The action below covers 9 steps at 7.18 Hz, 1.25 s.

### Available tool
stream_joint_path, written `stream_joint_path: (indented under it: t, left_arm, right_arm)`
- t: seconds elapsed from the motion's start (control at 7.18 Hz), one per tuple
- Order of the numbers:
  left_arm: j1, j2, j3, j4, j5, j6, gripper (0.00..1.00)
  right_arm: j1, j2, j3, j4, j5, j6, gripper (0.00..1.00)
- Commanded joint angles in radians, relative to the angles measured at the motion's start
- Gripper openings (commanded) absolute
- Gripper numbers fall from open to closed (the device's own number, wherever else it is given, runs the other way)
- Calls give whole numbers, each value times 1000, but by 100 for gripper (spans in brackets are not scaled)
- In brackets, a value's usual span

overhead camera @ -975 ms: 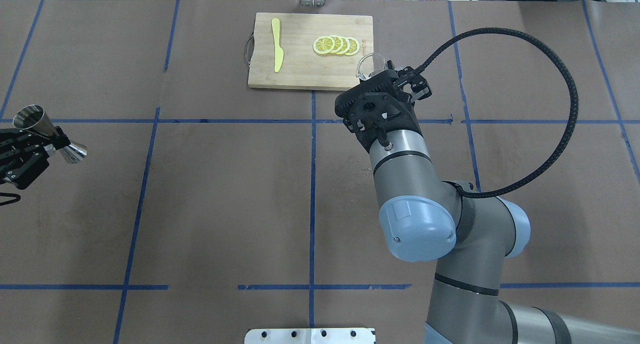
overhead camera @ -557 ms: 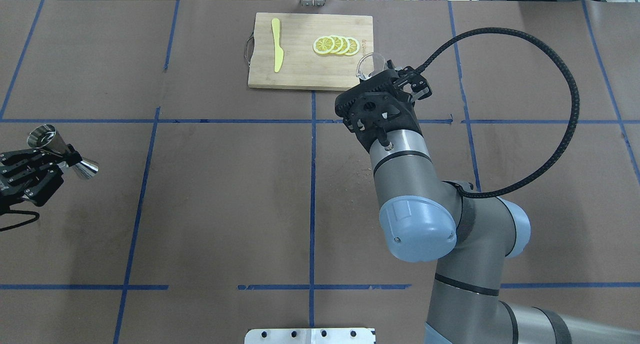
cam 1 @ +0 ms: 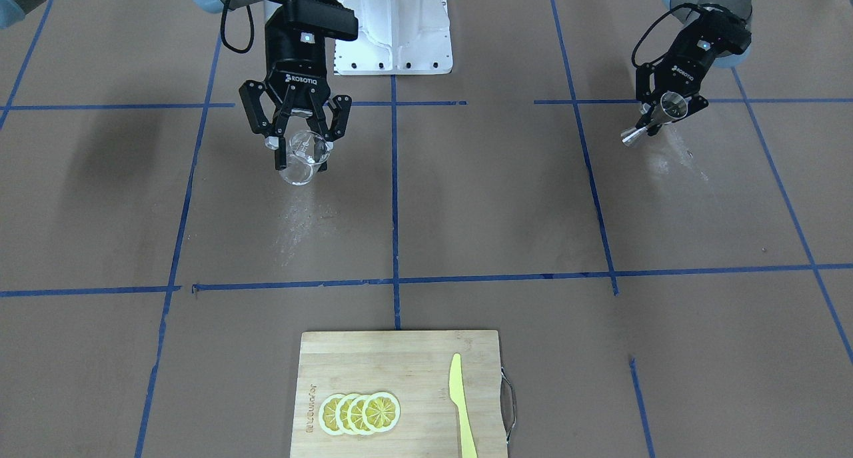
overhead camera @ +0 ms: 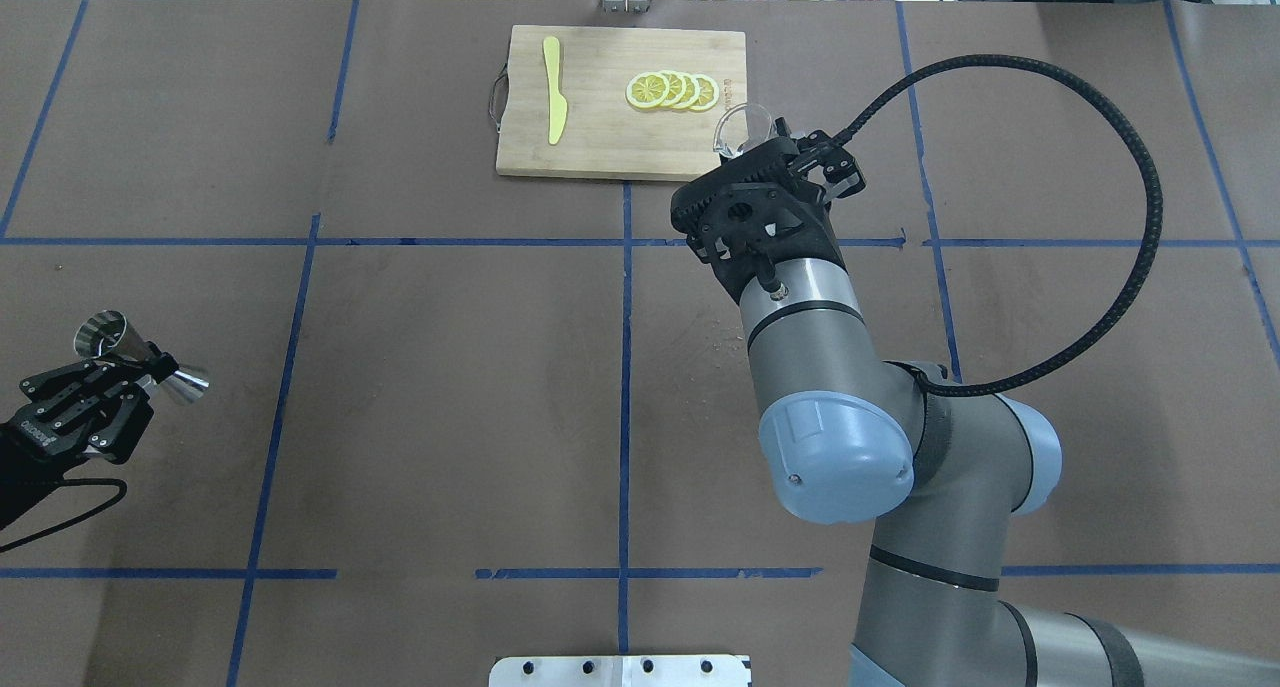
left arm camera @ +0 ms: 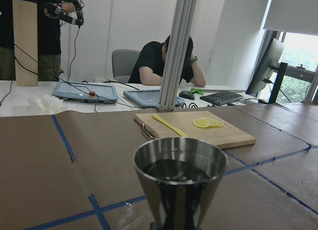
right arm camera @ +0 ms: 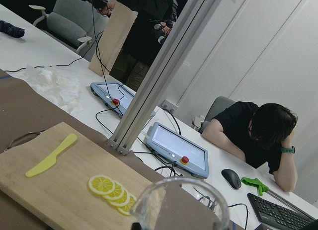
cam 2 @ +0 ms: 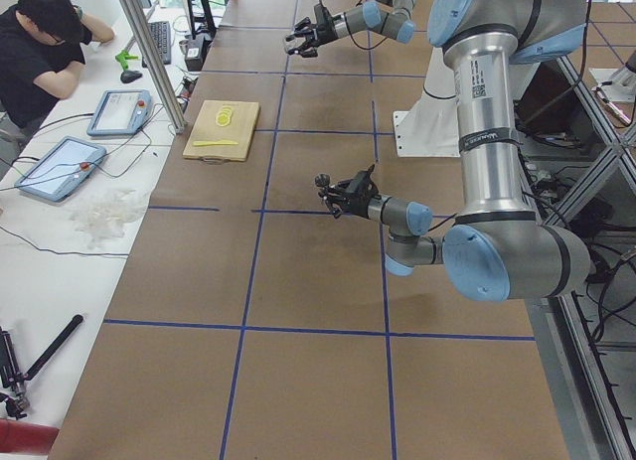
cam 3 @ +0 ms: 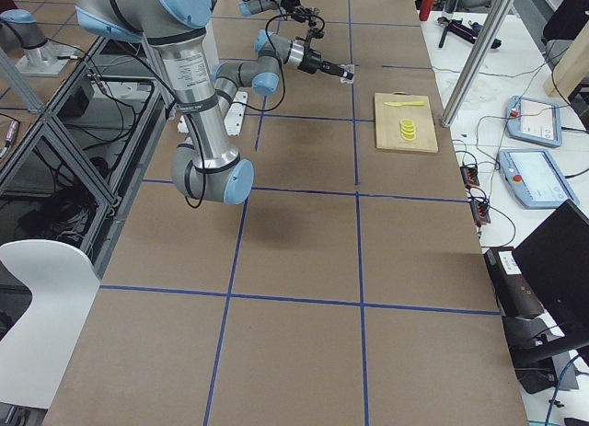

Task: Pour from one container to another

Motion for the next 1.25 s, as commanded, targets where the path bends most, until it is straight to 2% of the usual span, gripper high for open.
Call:
stream_joint_path:
  t: [0.0,0.14,0.42,0.7,1.11]
  left_arm:
    - [118,-2,55,0,231,-2,0]
    - [184,-8,64,3,346,-2,0]
    - [258,-70,79,9,501,12,0]
    - [268,-132,110,9,569,84,0]
    - [268,-187,118,-4,602,166,0]
  right_arm:
    - [0,0,0,0,0,0,0]
    - [0,0,2,0,0,0,0]
    - [0,2,3,0,0,0,0]
    - [0,0,8,0,0,-2,0]
    - [0,3,11,0,0,-2,0]
